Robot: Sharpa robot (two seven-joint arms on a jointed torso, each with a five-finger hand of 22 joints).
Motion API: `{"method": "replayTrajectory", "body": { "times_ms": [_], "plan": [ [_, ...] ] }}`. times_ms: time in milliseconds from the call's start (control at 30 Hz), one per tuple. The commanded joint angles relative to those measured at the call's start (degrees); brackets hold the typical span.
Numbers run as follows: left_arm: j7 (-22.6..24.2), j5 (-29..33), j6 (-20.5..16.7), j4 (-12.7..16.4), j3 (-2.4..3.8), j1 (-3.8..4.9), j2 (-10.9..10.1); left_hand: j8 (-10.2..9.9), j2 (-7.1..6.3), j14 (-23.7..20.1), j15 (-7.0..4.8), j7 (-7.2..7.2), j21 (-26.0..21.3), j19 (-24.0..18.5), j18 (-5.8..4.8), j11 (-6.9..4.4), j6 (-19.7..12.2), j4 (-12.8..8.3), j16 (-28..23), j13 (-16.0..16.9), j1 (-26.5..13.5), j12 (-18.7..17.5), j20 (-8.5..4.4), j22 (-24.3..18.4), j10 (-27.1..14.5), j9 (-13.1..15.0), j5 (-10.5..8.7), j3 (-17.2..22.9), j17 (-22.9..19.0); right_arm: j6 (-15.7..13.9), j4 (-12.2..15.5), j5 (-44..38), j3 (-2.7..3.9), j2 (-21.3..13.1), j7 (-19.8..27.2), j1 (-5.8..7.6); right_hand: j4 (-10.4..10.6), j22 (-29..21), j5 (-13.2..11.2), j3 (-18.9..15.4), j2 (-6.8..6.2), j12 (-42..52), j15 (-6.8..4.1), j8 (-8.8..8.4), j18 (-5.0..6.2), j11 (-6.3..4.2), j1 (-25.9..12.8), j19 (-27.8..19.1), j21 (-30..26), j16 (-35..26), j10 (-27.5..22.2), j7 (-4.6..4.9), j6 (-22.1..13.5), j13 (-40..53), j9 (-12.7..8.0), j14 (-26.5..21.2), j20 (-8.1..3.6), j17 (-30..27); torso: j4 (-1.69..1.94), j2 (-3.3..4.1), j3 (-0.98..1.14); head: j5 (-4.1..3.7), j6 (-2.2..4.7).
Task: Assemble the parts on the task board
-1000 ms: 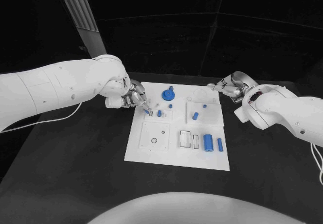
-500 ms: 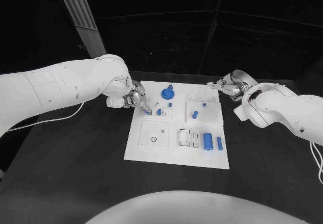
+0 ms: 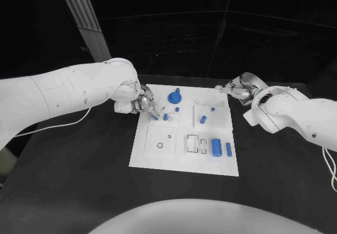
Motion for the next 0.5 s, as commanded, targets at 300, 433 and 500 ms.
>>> {"method": "replayTrajectory", "body": {
  "times_ms": [300,433,500],
  "plan": [
    [-1.18,0.02,0.05,-0.35,0.01,-0.08,0.33,0.15,0.76,6.05,-0.38,0.17,-0.36,3.66,0.36,-0.10,-0.47,-0.07,-0.31,15.05,0.09,0.13,-0.38,14.11,5.96,0.06,-0.48,0.60,15.10,0.14,0.10,0.01,0.03,0.07,0.26,0.09,-0.01,15.09,0.37,-0.34,0.27,0.14,-0.25,0.24,-0.43,-0.14,0.13,6.04,0.18,0.14,6.07,0.00,-0.26,14.99,0.09,5.95,-0.30,15.10,-0.02,0.00,0.01,-0.01,-0.11],
    [-0.99,-1.10,-0.13,-0.50,0.01,-0.13,0.48,0.15,0.77,6.05,-0.38,0.17,-0.40,3.61,0.37,-0.10,-0.49,-0.07,-0.31,15.05,0.10,0.13,-0.38,14.09,5.96,0.07,-0.50,0.65,15.10,0.15,0.10,0.01,0.03,0.06,0.25,0.09,-0.01,15.09,0.37,-0.34,0.27,0.14,-0.25,0.24,-0.43,-0.14,0.13,6.04,0.18,0.14,6.07,0.00,-0.26,14.99,0.09,5.95,-0.30,15.10,0.02,0.00,0.00,-0.09,-0.08],
    [-0.93,-1.39,-0.19,-0.58,0.01,-0.15,0.53,0.15,0.78,6.05,-0.37,0.17,-0.41,3.59,0.38,-0.10,-0.50,-0.07,-0.31,15.05,0.12,0.13,-0.38,14.08,5.96,0.07,-0.52,0.69,15.10,0.14,0.09,0.01,0.03,0.06,0.24,0.09,-0.01,15.09,0.37,-0.34,0.27,0.14,-0.25,0.24,-0.43,-0.14,0.13,6.04,0.18,0.14,6.07,0.00,-0.26,14.99,0.09,5.95,-0.30,15.10,0.03,0.00,0.00,-0.11,-0.09]
  ]
}}
